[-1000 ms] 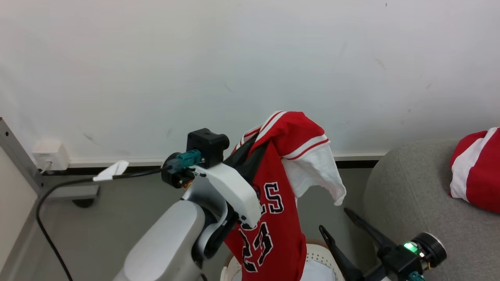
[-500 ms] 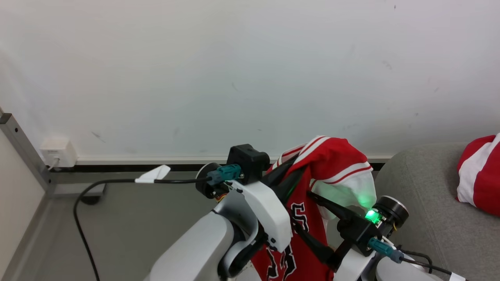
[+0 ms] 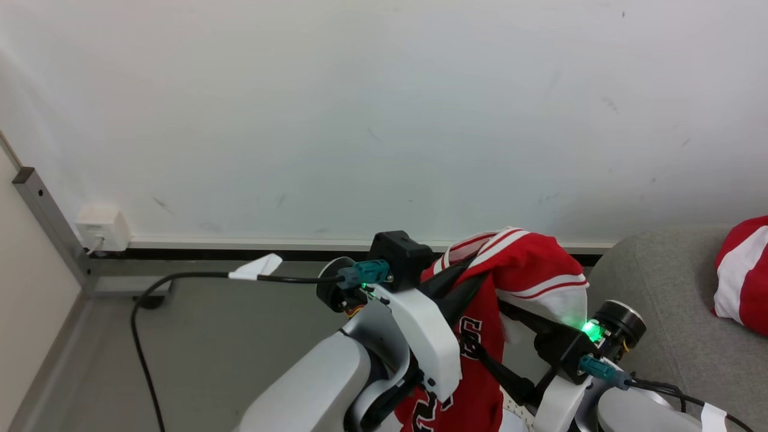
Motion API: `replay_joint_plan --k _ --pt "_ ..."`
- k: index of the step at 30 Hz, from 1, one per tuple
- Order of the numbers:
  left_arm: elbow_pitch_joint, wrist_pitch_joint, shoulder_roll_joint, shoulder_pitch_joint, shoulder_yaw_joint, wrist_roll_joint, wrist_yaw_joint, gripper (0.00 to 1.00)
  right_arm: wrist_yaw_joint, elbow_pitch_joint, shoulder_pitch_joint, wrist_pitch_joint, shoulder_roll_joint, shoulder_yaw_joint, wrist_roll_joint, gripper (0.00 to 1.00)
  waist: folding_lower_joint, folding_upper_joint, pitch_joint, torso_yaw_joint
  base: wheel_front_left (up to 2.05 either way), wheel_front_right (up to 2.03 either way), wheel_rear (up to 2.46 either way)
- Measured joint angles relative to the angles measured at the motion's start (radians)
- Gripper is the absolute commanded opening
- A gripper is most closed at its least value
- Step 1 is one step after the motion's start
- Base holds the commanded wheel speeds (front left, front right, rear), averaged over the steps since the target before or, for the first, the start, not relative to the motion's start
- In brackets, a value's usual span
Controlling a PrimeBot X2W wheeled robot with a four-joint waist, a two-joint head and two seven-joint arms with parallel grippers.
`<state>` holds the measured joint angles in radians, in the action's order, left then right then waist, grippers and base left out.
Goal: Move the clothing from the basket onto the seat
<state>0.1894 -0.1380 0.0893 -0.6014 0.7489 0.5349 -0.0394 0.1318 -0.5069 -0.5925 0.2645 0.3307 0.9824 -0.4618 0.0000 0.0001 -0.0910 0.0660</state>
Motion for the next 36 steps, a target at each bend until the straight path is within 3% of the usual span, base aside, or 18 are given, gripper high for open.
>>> replay_joint_plan --k 9,10,11,12,16,22,24,25,26,36 --pt "-0.028 -0.019 -0.001 -0.005 0.012 0.024 -0.01 0.0 0.0 -0.051 -0.05 0.0 -0.016 0.194 -0.143 1.0 0.0 0.0 0.009 0.0 0.0 0.0 0.0" --pt "-0.029 -0.019 -0.001 -0.006 0.012 0.026 -0.01 0.0 0.0 -0.054 -0.055 0.0 -0.018 0.21 -0.16 0.59 0.0 0.0 0.01 0.001 0.0 0.0 0.0" --pt "-0.03 -0.019 -0.001 -0.007 0.012 0.028 -0.01 0.0 0.0 -0.055 -0.06 0.0 -0.021 0.215 -0.171 0.07 0.0 0.0 0.012 0.001 0.0 0.0 0.0" --pt "-0.031 -0.019 -0.001 -0.009 0.011 0.029 -0.01 0.0 0.0 -0.055 -0.065 0.0 -0.023 0.22 -0.183 0.0 0.0 0.0 0.013 0.002 0.0 0.0 0.0" --pt "-0.029 -0.017 0.002 -0.009 0.004 0.031 -0.002 0.0 0.0 -0.026 -0.067 0.0 -0.021 0.227 -0.222 0.0 0.0 0.0 0.018 0.001 0.0 0.0 0.0" --pt "0.011 0.003 0.038 -0.009 -0.022 0.024 0.028 0.0 0.0 0.055 -0.055 0.0 0.002 0.156 -0.22 0.0 0.0 0.0 0.022 -0.016 0.0 0.0 0.0" --pt "0.027 0.018 0.044 -0.009 -0.028 0.021 0.033 0.36 0.0 0.083 -0.046 0.0 0.011 0.132 -0.213 0.0 0.0 0.0 0.024 -0.024 0.0 0.0 0.0" --pt "0.035 0.026 0.047 -0.009 -0.03 0.019 0.037 0.71 0.0 0.094 -0.039 0.0 0.015 0.121 -0.207 0.0 0.0 0.0 0.025 -0.029 0.0 0.0 0.0" --pt "0.046 0.028 0.048 -0.01 -0.031 0.018 0.041 1.0 0.0 0.104 -0.033 0.0 0.019 0.113 -0.205 0.0 0.0 0.0 0.025 -0.033 0.0 0.0 0.0" --pt "0.115 0.08 0.047 -0.014 -0.03 -0.002 0.048 1.0 0.0 0.152 -0.017 0.0 0.072 0.017 -0.198 0.0 0.0 0.0 0.029 -0.062 0.0 0.0 0.0"
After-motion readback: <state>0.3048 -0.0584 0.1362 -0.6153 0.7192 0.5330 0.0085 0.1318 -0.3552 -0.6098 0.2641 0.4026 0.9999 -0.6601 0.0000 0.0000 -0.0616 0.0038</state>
